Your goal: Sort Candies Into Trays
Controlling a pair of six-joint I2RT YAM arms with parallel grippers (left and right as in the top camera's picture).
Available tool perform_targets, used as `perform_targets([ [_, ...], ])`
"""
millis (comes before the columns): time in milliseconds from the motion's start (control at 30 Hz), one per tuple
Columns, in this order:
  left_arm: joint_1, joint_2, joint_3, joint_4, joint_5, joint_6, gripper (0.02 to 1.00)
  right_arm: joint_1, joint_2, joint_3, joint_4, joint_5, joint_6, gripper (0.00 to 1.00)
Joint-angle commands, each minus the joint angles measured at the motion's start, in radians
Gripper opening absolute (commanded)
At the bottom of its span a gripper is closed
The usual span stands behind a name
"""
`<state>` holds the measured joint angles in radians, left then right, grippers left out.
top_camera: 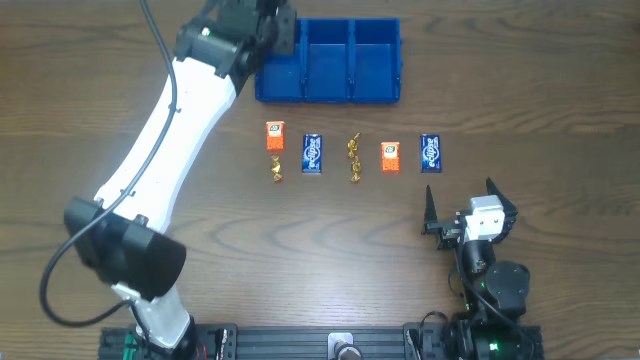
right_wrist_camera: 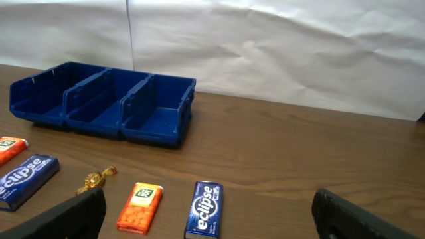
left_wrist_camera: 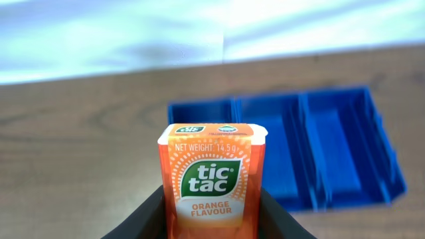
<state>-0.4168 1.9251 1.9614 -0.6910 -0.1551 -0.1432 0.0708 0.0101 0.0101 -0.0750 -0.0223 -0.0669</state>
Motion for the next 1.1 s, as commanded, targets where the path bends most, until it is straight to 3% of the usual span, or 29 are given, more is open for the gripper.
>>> perform_targets([
  [33, 0.011, 0.192, 0.072, -0.012, -0.045, -0.056, 0.231, 0.000, -0.007, -0.002, -0.006, 0.003, -0.013, 0.998],
  [433, 0.044, 0.353, 0.072, -0.035, 0.053, -0.097, 0.226, 0.000, -0.007, -0.002, -0.006, 0.003, -0.013, 0.998],
  [933, 0.058, 0.358, 0.072, -0.024, 0.101, -0.081, 0.251, 0.000, -0.007, -0.002, -0.006, 0.003, -0.013, 0.998],
  [1033, 0.057, 0.359, 0.072, -0.028, 0.105, -0.081, 0.283, 0.000, -0.007, -0.002, -0.006, 0.003, -0.013, 0.998],
  [1100, 0.058, 0.359, 0.072, -0.029, 0.104, -0.080, 0.430, 0.000, -0.007, -0.002, -0.006, 0.003, -0.013, 0.998],
])
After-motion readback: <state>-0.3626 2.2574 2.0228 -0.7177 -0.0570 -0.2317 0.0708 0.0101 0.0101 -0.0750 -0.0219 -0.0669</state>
